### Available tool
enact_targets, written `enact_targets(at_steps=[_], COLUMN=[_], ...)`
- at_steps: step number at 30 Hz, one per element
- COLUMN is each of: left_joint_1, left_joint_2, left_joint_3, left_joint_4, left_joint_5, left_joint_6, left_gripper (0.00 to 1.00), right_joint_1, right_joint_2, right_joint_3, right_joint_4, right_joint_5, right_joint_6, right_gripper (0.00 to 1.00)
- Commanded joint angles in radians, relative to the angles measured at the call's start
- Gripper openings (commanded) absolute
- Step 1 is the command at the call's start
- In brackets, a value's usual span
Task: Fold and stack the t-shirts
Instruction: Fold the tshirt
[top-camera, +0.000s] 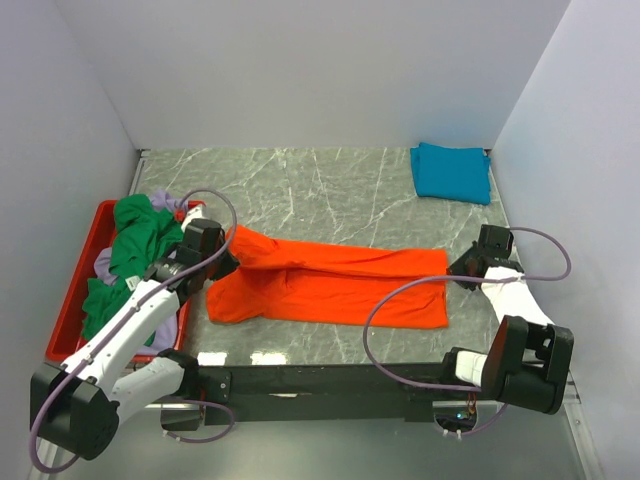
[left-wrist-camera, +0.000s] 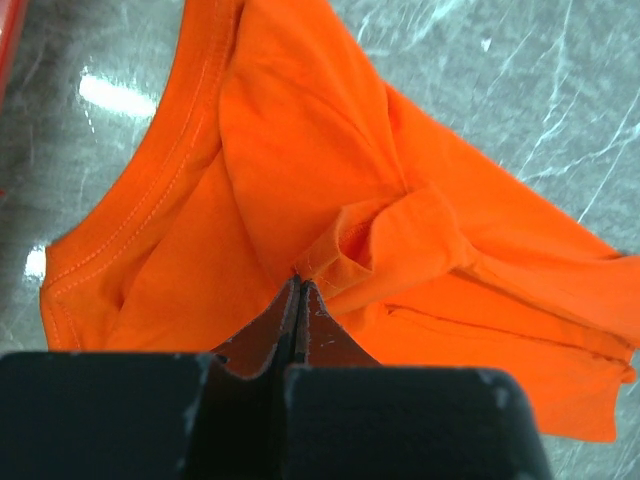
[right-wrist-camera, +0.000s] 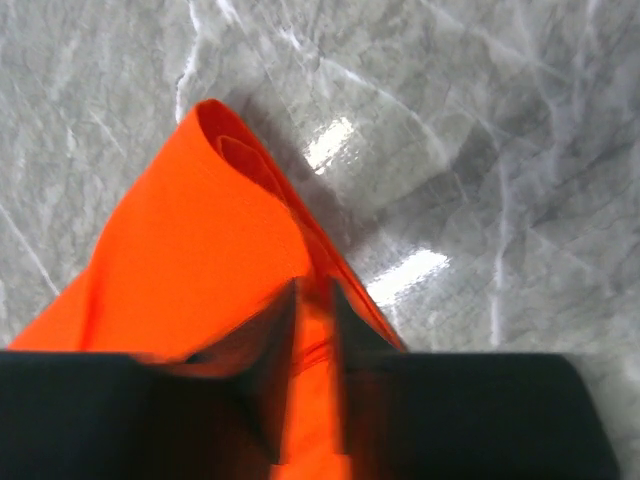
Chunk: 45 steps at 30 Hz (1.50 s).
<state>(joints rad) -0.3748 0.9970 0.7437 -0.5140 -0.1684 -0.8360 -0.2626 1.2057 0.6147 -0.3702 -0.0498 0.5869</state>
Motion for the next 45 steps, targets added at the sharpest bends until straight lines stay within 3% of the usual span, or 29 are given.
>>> enact_targets(at_steps=[1,3,4,13,16,20,24,31,35,42,45], left_joint_1=[-0.004,-0.004,-0.004,-0.004,-0.004,-0.004,-0.004,-0.004,-0.004,-0.004,-0.004], left_joint_2=[-0.032,-0.035,-0.037,-0.041,-0.040,-0.066,-0.100,-0.158,-0.173,-0.250,-0.215], left_joint_3=[-0.023,-0.030,-0.035,-0.061,-0.078,-0.125,-0.208,-0.333,-0.363,-0.288,-0.238], left_joint_4=[0.023,0.026,0.029,0.052,0.057,0.075,0.091,0.144,0.131,0.071,0.065], left_joint_5=[0.026,0.030,0.038,0.067,0.079,0.092,0.101,0.147,0.156,0.089,0.052], left_joint_6=[-0.018,-0.026,-0.026,-0.043,-0.057,-0.107,-0.202,-0.324,-0.365,-0.322,-0.276], left_gripper=[0.00,0.00,0.00,0.00,0.00,0.02,0.04,0.16,0.17,0.36,0.40], right_joint_1=[-0.012,-0.012,-0.012,0.003,0.058,0.172,0.362,0.584,0.701,0.881,0.942], right_joint_2=[-0.029,-0.044,-0.052,-0.124,-0.132,-0.130,-0.103,0.030,0.146,0.368,0.477], right_joint_3=[-0.023,-0.030,-0.029,0.008,0.011,0.023,0.055,0.138,0.246,0.527,0.661], right_joint_4=[0.043,0.048,0.047,0.020,0.024,0.027,0.045,0.120,0.132,0.120,0.103], right_joint_5=[-0.038,-0.058,-0.064,-0.125,-0.131,-0.088,-0.050,-0.061,-0.062,-0.079,-0.090], right_joint_6=[-0.002,0.001,-0.001,-0.015,-0.001,0.027,0.065,0.085,0.038,-0.064,-0.105], right_gripper=[0.33,0.51,0.52,0.51,0.51,0.51,0.50,0.49,0.48,0.48,0.48])
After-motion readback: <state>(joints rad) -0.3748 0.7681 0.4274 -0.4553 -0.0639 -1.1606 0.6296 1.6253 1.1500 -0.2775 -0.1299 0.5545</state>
